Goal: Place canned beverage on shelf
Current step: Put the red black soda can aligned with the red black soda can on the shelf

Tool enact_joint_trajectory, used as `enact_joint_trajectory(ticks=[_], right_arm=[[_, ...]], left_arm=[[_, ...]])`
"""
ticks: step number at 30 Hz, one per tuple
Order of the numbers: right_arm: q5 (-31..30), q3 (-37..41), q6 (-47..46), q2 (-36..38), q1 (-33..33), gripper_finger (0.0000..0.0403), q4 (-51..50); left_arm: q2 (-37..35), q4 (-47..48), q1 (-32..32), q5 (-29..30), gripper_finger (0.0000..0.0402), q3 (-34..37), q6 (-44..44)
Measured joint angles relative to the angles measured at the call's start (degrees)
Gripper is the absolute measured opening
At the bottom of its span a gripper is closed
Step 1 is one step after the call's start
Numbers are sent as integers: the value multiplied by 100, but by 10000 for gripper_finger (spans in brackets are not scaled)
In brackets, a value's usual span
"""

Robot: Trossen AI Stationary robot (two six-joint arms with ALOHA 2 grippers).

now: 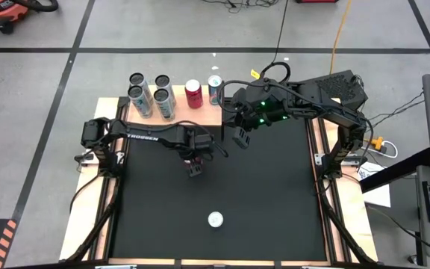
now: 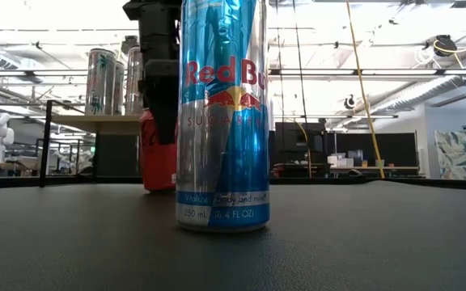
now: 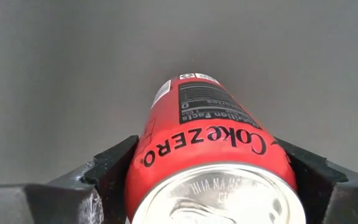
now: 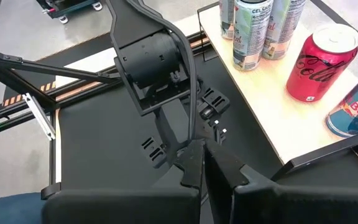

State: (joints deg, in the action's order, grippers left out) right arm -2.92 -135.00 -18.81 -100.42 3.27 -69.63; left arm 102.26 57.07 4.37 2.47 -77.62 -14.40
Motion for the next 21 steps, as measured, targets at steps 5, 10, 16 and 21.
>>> enact_joint_trajectory(ticks=[5,10,16,21], right_arm=[[0,0,0,0,0,0,0],[0,0,0,0,0,0,0],[0,0,0,0,0,0,0],[0,0,0,0,0,0,0]], left_arm=[[2,-139,103,-275,304,0,206],[2,-246,106,-397,304,2,434],[2,-222,141,-576,304,2,529],[2,-28,180,-254,304,0,14]])
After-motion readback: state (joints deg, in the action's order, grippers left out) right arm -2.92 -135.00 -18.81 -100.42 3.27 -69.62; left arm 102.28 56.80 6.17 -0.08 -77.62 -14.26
